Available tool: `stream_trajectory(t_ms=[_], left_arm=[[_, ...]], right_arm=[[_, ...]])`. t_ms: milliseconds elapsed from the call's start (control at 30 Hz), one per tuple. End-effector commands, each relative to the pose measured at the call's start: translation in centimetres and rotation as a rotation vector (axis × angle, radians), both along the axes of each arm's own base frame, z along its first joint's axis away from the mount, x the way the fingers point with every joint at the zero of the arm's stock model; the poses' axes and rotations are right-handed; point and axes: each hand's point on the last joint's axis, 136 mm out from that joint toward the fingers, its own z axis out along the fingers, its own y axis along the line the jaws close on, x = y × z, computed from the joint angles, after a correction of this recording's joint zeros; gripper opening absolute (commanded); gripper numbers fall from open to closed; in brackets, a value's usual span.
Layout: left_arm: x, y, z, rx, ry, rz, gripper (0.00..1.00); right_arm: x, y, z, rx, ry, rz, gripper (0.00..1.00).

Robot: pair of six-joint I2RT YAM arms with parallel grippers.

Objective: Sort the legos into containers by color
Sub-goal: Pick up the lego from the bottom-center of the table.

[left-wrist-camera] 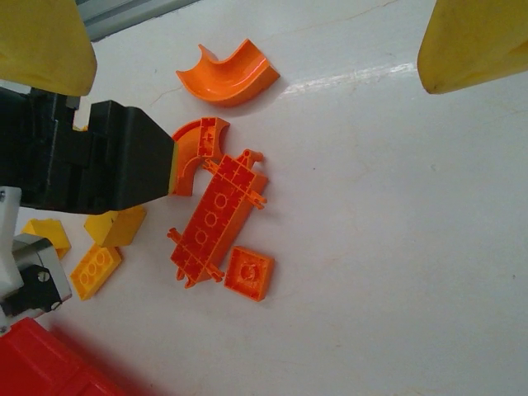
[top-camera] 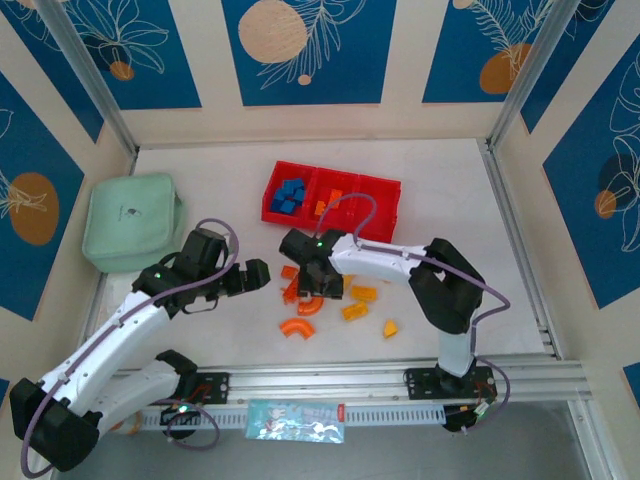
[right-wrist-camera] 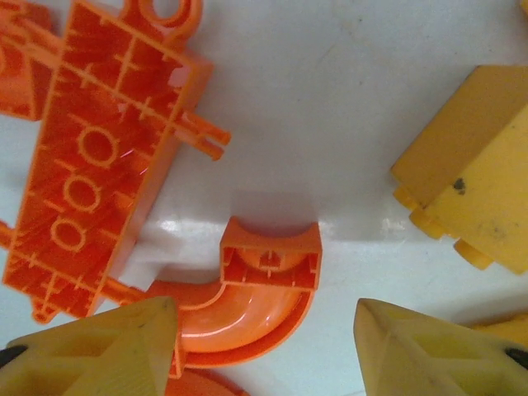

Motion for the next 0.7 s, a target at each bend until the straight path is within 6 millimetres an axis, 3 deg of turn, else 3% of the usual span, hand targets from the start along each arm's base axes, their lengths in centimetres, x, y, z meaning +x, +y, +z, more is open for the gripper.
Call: stream_trajectory(t_ms=[0,333,667], left_arm=[[-0.4,0.7,-0.6,0.021,0.021,0.021,0.99],[-0.4,0.6,-0.8,0.017,0.031,0.025,0.99],[-0.2,0.4,-0.5,0.005,0.027,0.021,0.99]], right_arm=[[0.5,-0.9,-1.3,-0.036,0.007,-0.039,0.57],[0.8,-0.3,-2.9,-0.027,0.039,-0.005,0.47],[0.7,-0.3,-1.9,-0.014,0.021,0.028,0.35]])
